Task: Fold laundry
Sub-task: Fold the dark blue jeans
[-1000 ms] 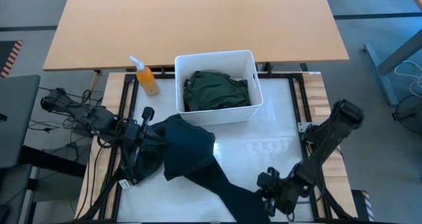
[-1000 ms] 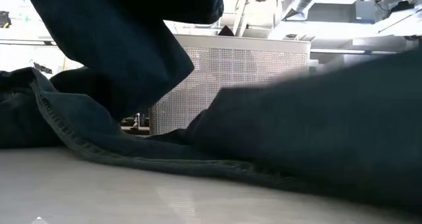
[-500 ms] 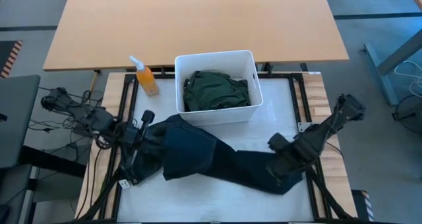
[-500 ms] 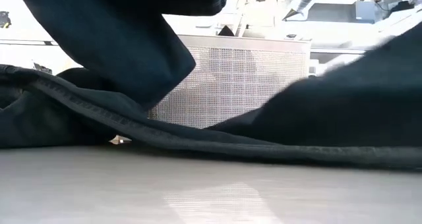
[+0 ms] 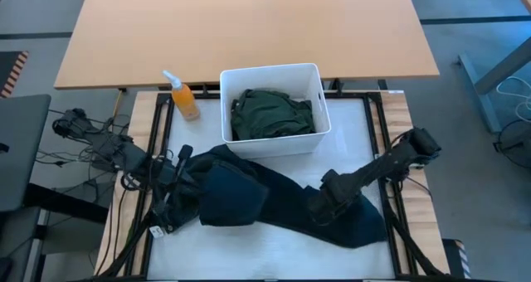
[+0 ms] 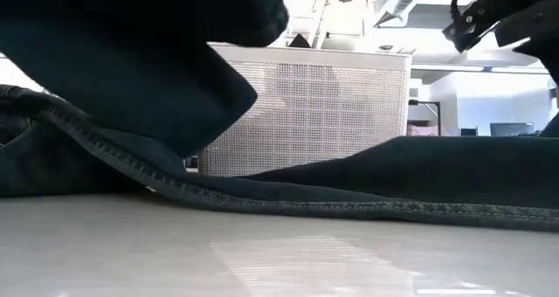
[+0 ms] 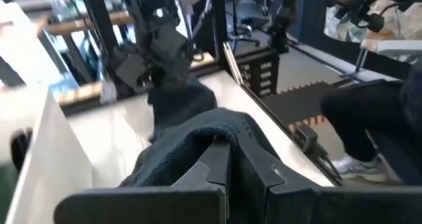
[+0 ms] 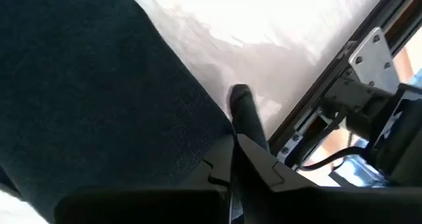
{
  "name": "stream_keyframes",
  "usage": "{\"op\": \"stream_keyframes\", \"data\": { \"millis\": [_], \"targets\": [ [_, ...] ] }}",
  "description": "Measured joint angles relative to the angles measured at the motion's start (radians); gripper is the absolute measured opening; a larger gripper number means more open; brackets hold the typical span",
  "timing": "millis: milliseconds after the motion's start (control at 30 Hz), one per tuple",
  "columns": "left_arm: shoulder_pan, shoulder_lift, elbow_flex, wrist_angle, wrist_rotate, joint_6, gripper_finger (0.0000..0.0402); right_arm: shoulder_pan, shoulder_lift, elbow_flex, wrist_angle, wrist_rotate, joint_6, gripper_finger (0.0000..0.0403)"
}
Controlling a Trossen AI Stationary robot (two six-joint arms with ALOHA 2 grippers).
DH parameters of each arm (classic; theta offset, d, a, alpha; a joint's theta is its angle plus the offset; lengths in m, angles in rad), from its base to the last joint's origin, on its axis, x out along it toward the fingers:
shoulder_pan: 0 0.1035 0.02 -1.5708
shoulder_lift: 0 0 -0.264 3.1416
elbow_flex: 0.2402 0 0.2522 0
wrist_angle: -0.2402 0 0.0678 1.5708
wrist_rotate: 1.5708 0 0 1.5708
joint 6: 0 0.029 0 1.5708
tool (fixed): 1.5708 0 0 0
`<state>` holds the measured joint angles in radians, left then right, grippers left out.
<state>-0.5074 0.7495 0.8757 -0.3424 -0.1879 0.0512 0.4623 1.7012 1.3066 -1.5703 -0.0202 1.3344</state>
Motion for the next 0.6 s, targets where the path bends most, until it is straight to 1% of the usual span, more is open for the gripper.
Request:
{"op": "stream_keyframes", "data": {
  "millis": [67,200,300,367,500,533,600],
  "targets": [
    [-0.006,-0.018,0.0,-0.04,0.0,-0.049,0.0,-0.015,0.008,0.007,0.0,-0.02,-0.027,0.0048],
    [-0.018,-0.068,0.001,-0.121,-0.001,-0.134,0.0,-0.039,0.003,0.013,0.0,-0.034,-0.019,0.0054],
    [-0.02,-0.102,0.024,-0.237,-0.01,-0.197,0.0,-0.053,-0.014,0.013,-0.001,-0.023,-0.019,0.0055],
    [-0.02,-0.12,0.039,-0.291,-0.044,-0.225,0.0,-0.054,-0.022,0.014,0.001,0.008,-0.028,0.0055],
    [-0.02,-0.151,0.041,-0.295,-0.068,-0.218,0.0,-0.045,-0.047,0.014,0.009,0.123,-0.052,0.0056],
    [-0.02,-0.153,0.041,-0.287,-0.07,-0.209,0.0,-0.039,-0.059,0.014,0.024,0.154,-0.052,0.0056],
    [-0.02,-0.154,0.042,-0.284,-0.079,-0.199,0.0,-0.018,-0.08,0.014,0.131,0.202,-0.064,0.0056]
  ]
}}
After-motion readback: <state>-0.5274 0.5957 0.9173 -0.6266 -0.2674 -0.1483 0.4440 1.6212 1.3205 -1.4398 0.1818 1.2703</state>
